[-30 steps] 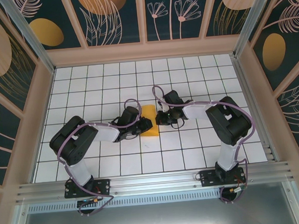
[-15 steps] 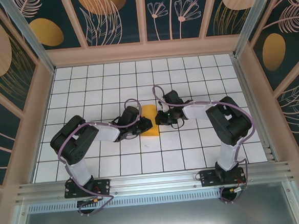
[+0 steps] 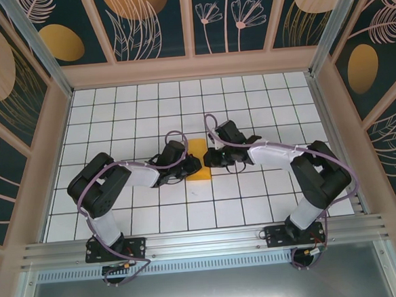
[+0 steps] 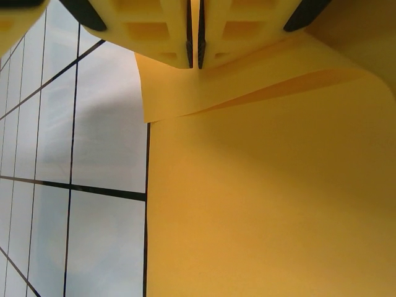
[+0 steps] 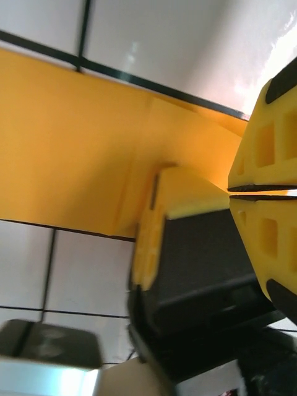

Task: Fold a paper plane with a square sheet of paper (pick it up from the middle)
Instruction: Fold the triangle a second time at the center of the table.

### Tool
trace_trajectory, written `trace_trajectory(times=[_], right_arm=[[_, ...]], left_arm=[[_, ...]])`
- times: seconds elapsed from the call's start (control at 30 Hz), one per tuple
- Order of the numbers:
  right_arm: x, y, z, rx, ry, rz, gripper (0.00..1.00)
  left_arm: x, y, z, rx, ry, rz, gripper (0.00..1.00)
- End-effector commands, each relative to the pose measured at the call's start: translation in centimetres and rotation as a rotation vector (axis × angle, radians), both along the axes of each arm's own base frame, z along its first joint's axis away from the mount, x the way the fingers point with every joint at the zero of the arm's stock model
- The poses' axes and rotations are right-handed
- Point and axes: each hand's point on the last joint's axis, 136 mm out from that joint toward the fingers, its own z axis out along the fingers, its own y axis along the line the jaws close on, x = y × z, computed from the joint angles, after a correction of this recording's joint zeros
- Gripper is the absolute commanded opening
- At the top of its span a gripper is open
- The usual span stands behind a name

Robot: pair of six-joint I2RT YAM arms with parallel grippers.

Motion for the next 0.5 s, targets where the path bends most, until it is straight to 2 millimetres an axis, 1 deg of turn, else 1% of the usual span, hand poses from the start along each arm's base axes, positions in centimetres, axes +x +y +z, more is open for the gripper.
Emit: trace_trajectory(times=[0.0, 0.1, 0.2, 0.3, 0.47], right_arm=[[-2.6, 0.0, -1.3, -0.018, 0.077, 0.027, 0.13], [-3.1, 0.4, -2.0, -0.023, 0.097, 0.043, 0.12], [-3.0, 0.4, -2.8, -0.039, 0.108, 0.038, 0.12], [-2.9, 0.1, -3.7, -0.072, 0.118, 0.027, 0.11], [-3.3, -0.9, -5.0, -0.13, 0.139, 0.017, 0.11]], left_arm=[[-1.9, 2.5, -4.5, 0.154, 0.109, 0.021, 0.15], [-1.9, 2.5, -4.5, 0.155, 0.109, 0.023, 0.15], [-1.9, 2.6, -4.5, 0.156, 0.109, 0.024, 0.15], [-2.0, 2.6, -4.4, 0.158, 0.107, 0.026, 0.15], [-1.9, 2.8, -4.5, 0.164, 0.107, 0.033, 0.15]])
